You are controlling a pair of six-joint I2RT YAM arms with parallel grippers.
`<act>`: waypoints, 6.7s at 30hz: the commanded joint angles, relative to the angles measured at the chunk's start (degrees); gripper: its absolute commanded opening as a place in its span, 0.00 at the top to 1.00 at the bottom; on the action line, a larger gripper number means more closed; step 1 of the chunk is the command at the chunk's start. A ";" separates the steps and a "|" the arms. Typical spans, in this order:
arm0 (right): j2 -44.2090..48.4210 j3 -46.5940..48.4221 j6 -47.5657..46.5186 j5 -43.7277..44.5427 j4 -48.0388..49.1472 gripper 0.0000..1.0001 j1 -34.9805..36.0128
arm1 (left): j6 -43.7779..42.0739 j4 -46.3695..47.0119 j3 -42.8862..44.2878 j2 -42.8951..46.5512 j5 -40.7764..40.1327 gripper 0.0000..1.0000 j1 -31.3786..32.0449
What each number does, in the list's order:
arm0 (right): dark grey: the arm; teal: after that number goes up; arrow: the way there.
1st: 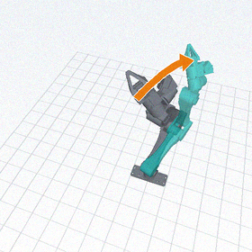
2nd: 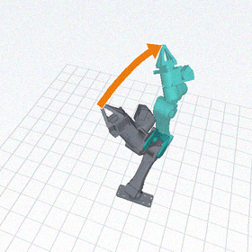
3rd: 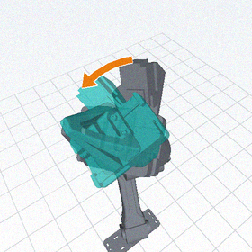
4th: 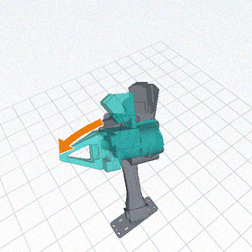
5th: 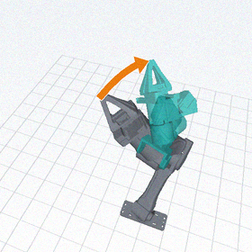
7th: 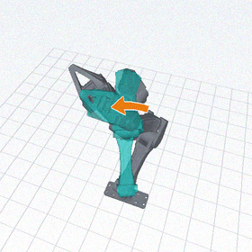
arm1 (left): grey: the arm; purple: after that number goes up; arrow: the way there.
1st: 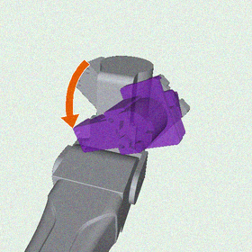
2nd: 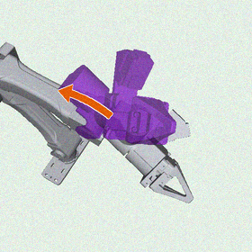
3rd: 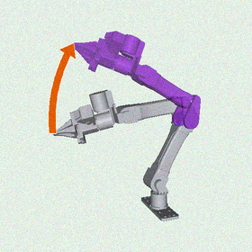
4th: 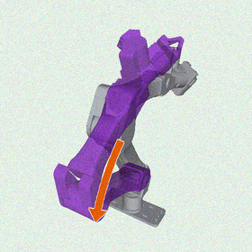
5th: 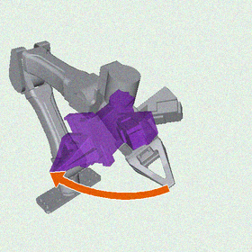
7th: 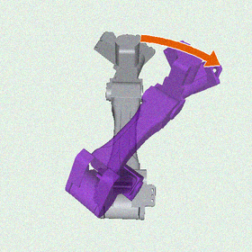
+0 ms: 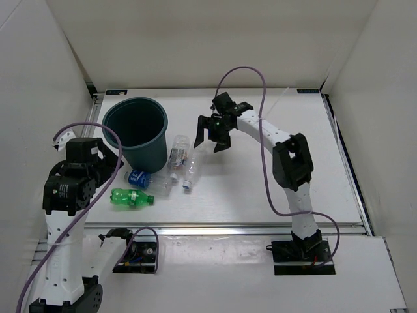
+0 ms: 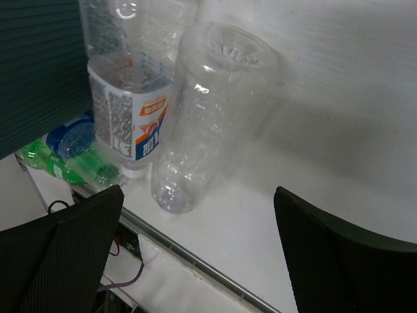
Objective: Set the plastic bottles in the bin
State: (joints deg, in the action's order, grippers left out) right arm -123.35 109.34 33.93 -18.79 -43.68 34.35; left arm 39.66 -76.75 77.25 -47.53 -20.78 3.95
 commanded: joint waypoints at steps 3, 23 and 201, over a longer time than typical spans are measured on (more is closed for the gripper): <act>-2.25 -0.34 0.61 -5.38 3.16 0.00 0.81 | -0.64 -2.26 -0.44 -0.72 1.35 0.00 0.27; -0.35 -11.68 1.66 -9.96 6.68 0.51 -3.15 | -1.17 -2.97 -1.58 2.61 0.30 0.00 -0.25; 33.44 -10.81 -15.12 26.61 15.73 0.00 5.03 | 18.47 14.30 -0.62 2.80 4.33 0.51 -14.93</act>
State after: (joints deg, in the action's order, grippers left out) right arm -90.70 98.43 18.24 8.73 -28.62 39.44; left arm 64.01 -66.00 73.95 -40.69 -17.87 -10.72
